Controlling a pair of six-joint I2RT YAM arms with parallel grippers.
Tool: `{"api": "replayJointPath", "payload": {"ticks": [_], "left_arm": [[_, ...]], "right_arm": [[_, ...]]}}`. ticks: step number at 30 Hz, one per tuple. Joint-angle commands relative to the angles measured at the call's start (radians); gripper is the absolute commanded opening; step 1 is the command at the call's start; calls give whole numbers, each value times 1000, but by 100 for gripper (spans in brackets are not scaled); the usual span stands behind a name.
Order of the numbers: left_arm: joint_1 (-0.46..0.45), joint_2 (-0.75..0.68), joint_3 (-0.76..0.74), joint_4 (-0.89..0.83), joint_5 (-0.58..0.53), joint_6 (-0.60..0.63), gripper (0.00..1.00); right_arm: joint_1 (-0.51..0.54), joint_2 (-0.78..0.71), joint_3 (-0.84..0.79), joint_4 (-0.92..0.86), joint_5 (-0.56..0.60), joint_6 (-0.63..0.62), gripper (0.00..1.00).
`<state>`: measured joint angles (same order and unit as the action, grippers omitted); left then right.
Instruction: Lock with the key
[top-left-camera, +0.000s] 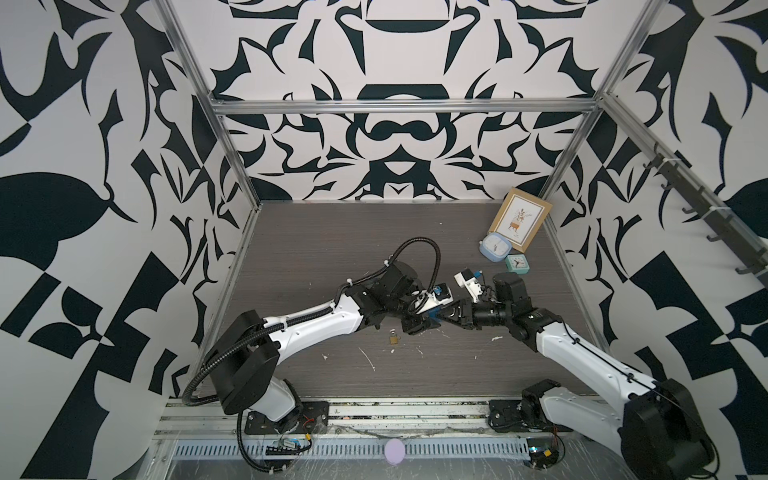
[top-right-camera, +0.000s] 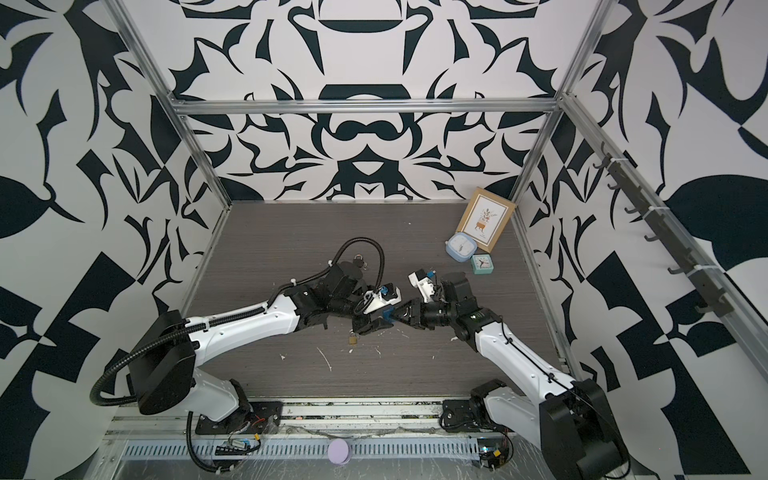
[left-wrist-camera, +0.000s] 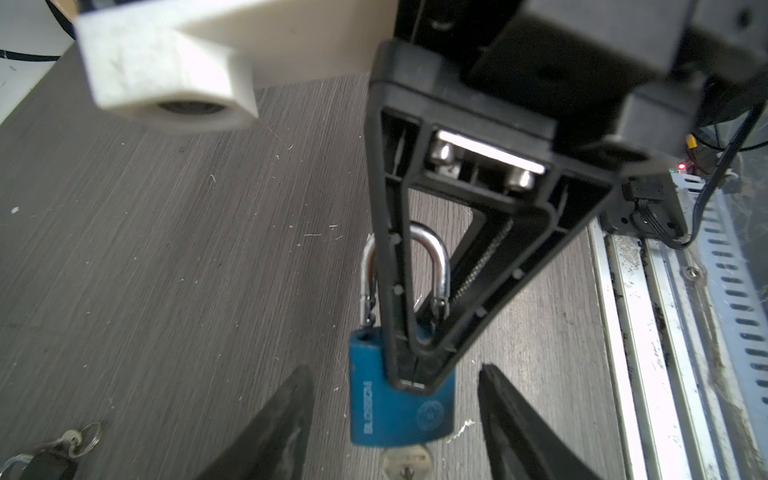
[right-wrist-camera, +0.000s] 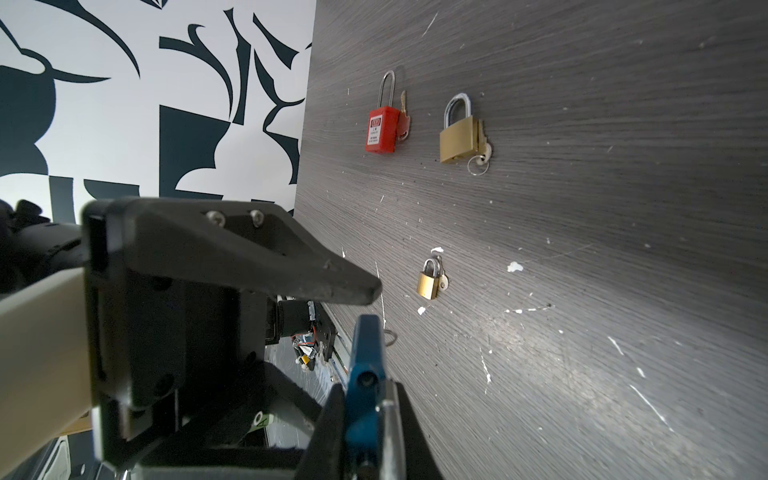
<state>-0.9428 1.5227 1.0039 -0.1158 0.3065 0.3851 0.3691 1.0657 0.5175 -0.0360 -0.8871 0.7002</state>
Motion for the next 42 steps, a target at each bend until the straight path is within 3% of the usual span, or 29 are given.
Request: {"api": "replayJointPath", "payload": {"ticks": [1,30,33,41,42], "left_arm": [[-2,21,15,-4,0,-6,65],[-7,48,31,47,-27,-55,54],[-7,47,31,46,-27,-53,47],[-8,33,19,47,-41,-48,19],[-8,32,16,46,-42,-44,15]], "right_arm": [[5,-26,4,32,-14,1,0],[24,2,-17,97,-18,42,0],[25,5,-19,99,-16,42,0],[25,4,-15,96,3,48,0],[25,2,-9,87,10,48,7]]}}
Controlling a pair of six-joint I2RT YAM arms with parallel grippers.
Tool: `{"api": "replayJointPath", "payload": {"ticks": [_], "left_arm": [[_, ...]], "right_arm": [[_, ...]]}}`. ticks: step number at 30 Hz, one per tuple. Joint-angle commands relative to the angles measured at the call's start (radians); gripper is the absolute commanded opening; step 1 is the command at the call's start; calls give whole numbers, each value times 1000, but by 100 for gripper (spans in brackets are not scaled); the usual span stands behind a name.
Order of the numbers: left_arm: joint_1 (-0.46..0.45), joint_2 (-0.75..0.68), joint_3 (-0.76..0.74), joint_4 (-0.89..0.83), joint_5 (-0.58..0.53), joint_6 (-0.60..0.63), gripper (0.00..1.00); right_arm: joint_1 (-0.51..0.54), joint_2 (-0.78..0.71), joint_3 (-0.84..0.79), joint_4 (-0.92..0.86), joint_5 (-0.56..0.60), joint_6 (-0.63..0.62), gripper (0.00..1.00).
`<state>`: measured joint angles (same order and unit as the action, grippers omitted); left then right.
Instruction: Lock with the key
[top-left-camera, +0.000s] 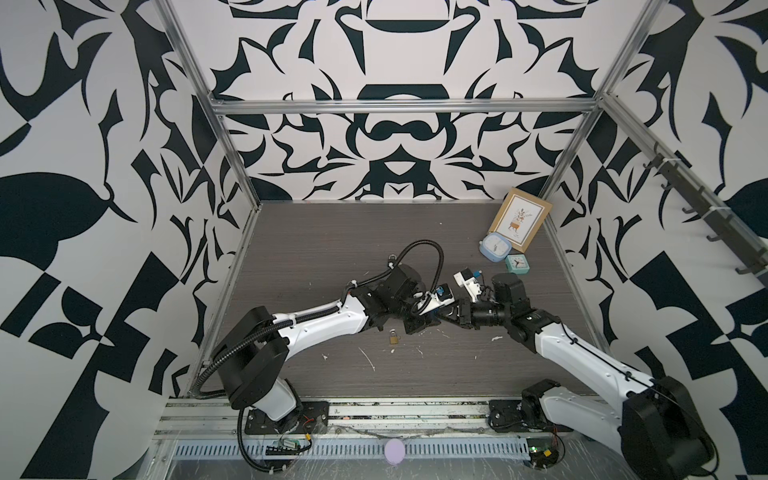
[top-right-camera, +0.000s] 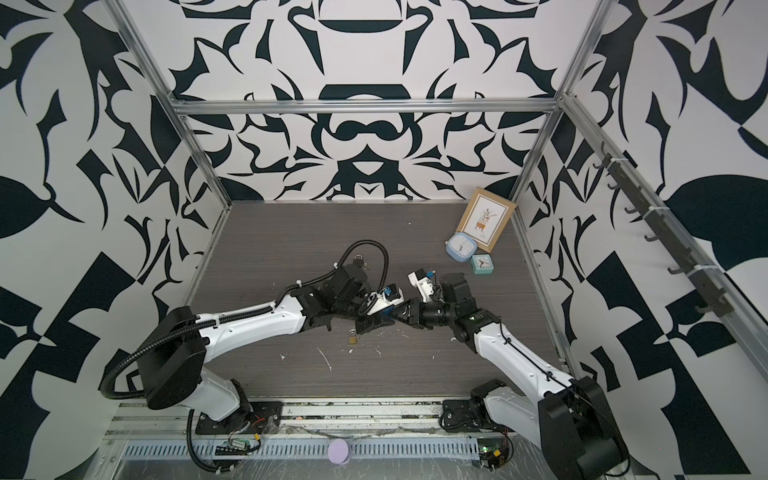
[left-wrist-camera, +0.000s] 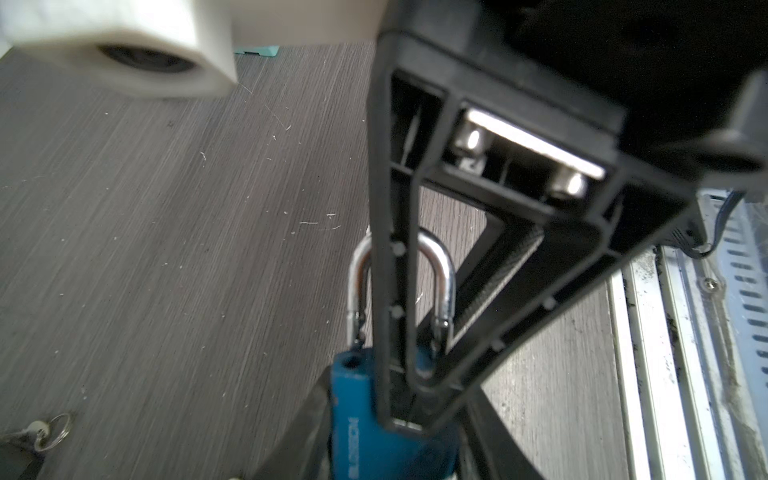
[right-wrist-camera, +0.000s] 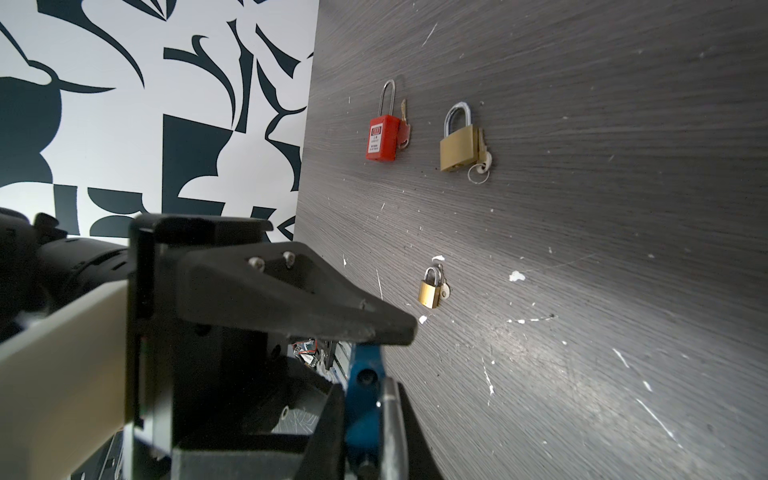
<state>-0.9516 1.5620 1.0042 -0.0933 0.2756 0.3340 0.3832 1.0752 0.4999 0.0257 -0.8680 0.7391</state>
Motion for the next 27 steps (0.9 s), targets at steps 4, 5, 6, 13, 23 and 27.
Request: {"api": "replayJointPath", "payload": {"ticks": [4,5,6,13,23,27], "left_arm": [[1,-16,1,11,-17,24,1],[1,-18,-2,9,-18,30,0],[1,-21,-7,4,-19,43,0],[7,-43,-23,-61,1,200,0],[14,-48,0,-153,107,336,0],[14,-46,4,-155,126,350,0]], "right_arm": [[6,-52,44,-73,51,-27,49],[4,-69,54,-106,72,-39,53],[-1,-89,65,-143,94,-49,58],[-38,-192,76,-282,133,-77,64],[-47,-220,15,-238,41,-62,46],[-47,-218,-11,-215,0,-60,40]]}}
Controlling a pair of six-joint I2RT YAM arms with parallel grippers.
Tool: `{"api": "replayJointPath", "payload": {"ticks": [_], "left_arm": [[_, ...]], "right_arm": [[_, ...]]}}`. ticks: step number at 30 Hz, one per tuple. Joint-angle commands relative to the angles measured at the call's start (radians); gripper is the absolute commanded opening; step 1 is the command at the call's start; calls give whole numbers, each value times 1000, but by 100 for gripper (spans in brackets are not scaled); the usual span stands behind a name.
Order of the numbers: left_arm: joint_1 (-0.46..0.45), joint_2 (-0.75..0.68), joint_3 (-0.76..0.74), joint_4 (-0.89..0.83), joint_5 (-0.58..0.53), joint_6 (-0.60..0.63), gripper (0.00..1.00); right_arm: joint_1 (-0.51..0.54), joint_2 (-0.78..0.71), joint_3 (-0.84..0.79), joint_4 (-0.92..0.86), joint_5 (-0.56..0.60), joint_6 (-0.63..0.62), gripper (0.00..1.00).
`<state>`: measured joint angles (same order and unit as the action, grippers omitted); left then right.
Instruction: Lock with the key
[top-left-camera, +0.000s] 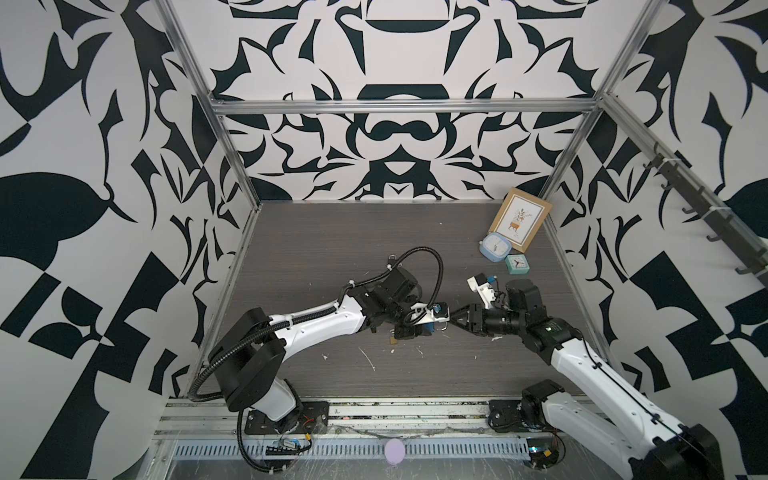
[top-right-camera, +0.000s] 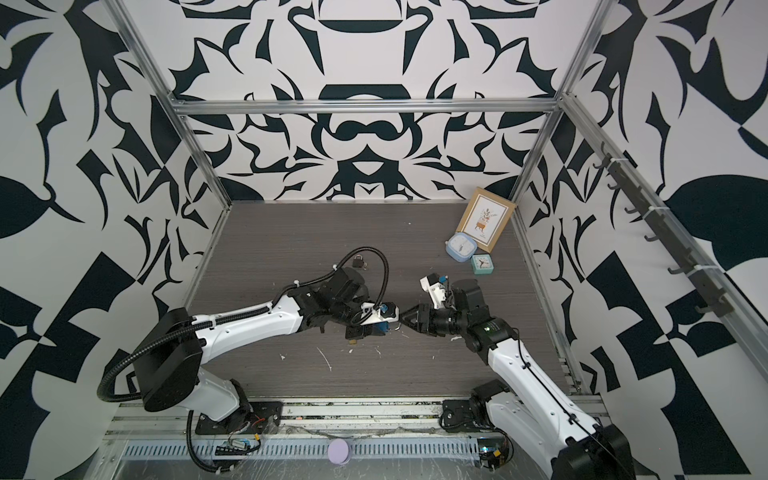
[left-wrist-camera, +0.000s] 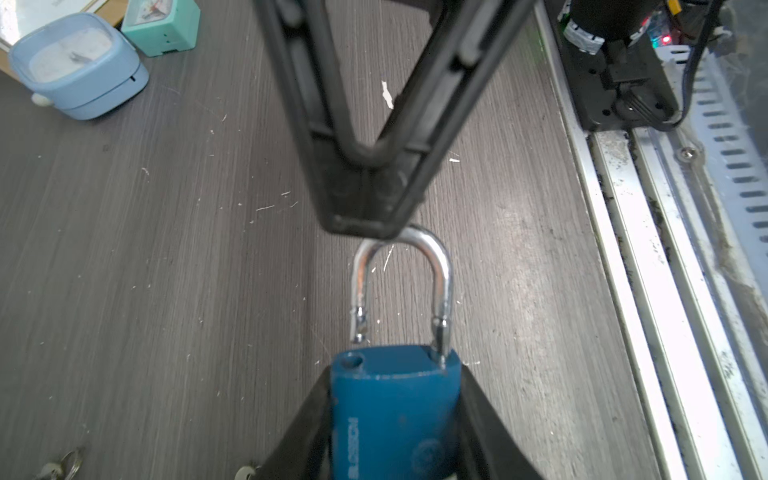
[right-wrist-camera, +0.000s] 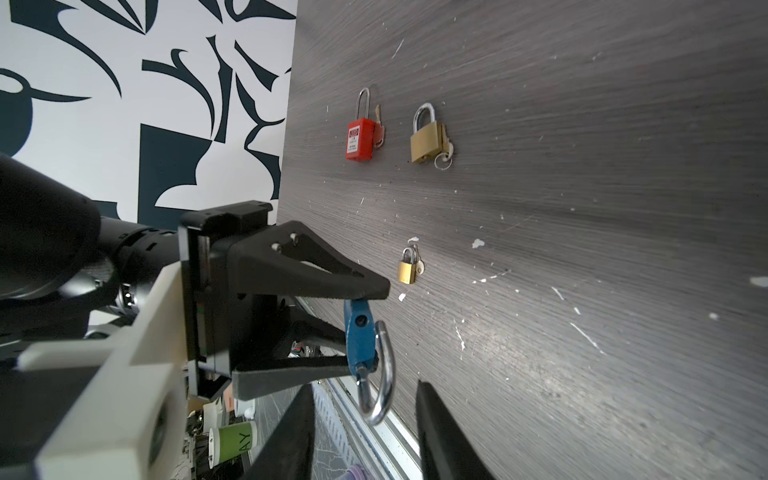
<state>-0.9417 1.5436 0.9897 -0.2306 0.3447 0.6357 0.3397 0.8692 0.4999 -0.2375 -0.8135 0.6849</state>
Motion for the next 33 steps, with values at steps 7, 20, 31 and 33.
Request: {"api": "replayJointPath", "payload": {"ticks": [7,20,31,33], "left_arm": [[4,-26,11,9,60,53,0],[5,-20,13,51,43,15,0],[4,-32,10,89,44,-13,0],[4,-40,9,106,36,-21,0]], "right_arm": [[-3,-18,-44,71,-82,11,36],[2,-5,-64,156,-103,56,7],[22,31,-64,194,-92,65,0],[28,37,-66,195,-90,68,0]]}}
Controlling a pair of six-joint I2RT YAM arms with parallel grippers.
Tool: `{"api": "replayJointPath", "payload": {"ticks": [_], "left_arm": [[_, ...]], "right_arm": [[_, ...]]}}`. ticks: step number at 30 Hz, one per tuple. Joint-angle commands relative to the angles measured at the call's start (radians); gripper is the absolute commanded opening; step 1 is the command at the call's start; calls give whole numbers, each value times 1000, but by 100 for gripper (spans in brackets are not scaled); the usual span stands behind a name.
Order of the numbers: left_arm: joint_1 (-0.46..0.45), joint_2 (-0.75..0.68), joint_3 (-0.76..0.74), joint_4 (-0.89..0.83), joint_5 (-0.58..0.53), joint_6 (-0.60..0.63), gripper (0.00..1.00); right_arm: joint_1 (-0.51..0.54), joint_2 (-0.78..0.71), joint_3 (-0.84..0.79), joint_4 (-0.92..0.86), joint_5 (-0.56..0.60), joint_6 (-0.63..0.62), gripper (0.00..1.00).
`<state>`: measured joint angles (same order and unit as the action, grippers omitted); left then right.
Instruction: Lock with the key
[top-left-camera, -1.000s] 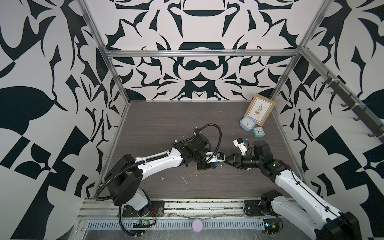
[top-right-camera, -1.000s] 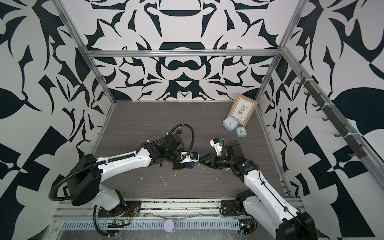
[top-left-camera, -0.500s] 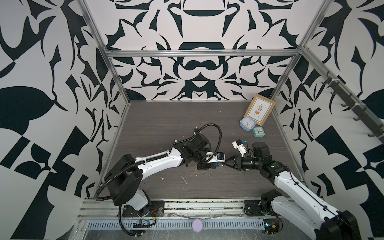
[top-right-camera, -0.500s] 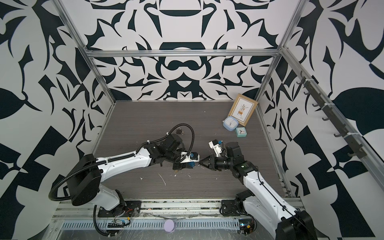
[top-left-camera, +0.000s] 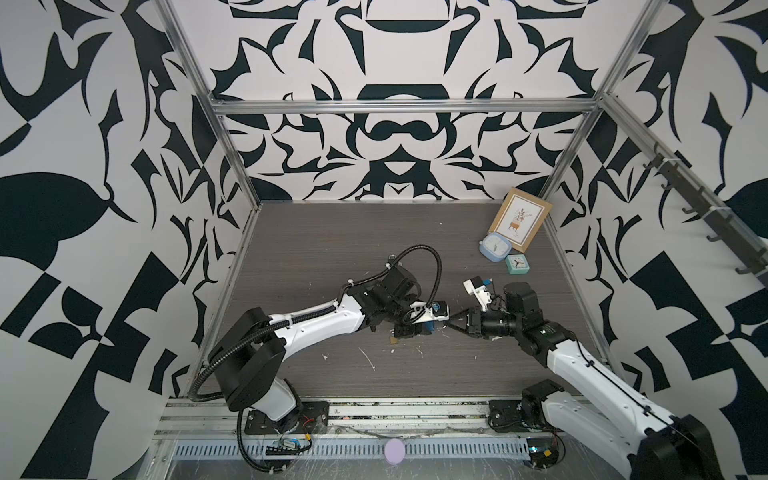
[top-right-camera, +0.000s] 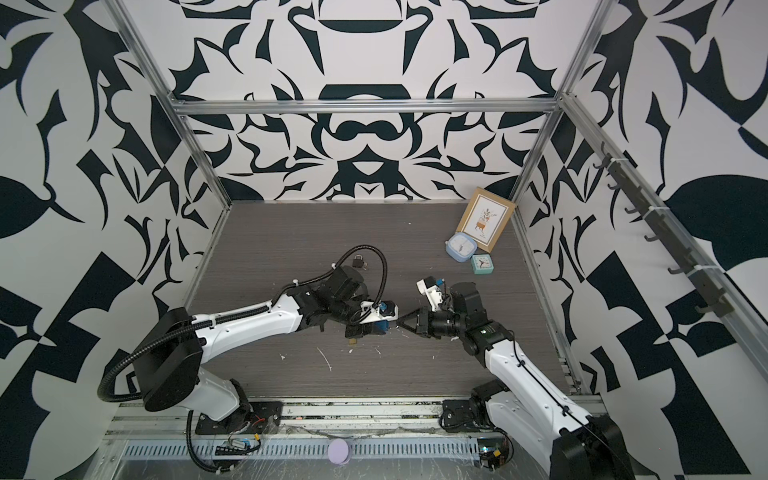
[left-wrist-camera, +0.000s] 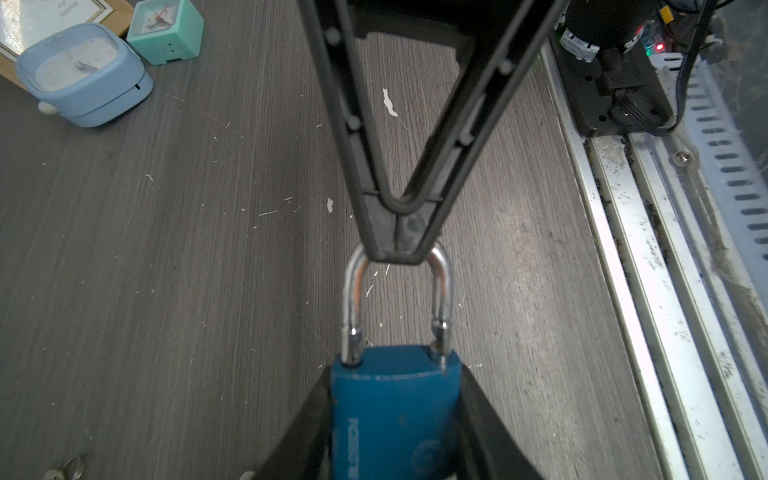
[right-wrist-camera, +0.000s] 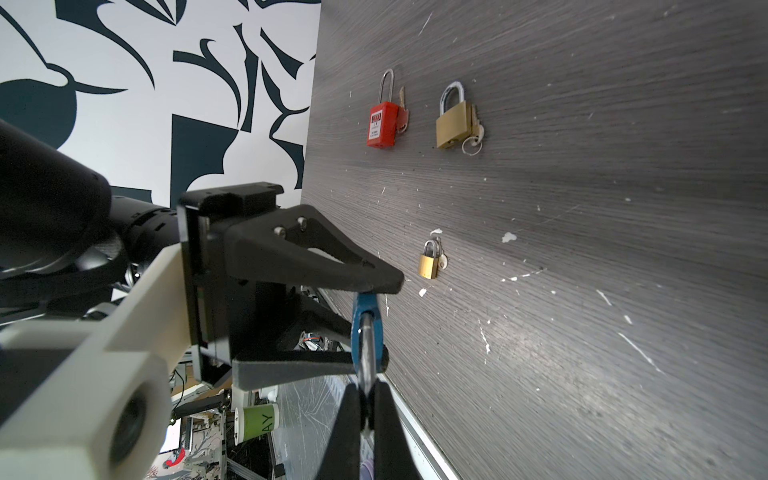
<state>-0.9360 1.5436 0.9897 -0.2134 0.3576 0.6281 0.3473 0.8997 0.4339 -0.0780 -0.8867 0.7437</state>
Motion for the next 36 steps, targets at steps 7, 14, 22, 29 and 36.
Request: {"api": "replayJointPath", "payload": {"ticks": [7,14,22,29,36], "left_arm": [[-1,-59,11,155,0,-28,0],[-1,-42,58,167,26,-34,0],[-1,-56,78,292,23,-107,0],[-1,-69,79,405,7,-156,0],[4,-56,93,473,0,-148,0]], "right_arm": [[51,26,-14,54,5,24,0],[104,70,-23,109,30,48,0],[159,118,-36,149,62,53,0],[187,157,-47,205,70,74,0],[233,214,-54,268,86,101,0]]}}
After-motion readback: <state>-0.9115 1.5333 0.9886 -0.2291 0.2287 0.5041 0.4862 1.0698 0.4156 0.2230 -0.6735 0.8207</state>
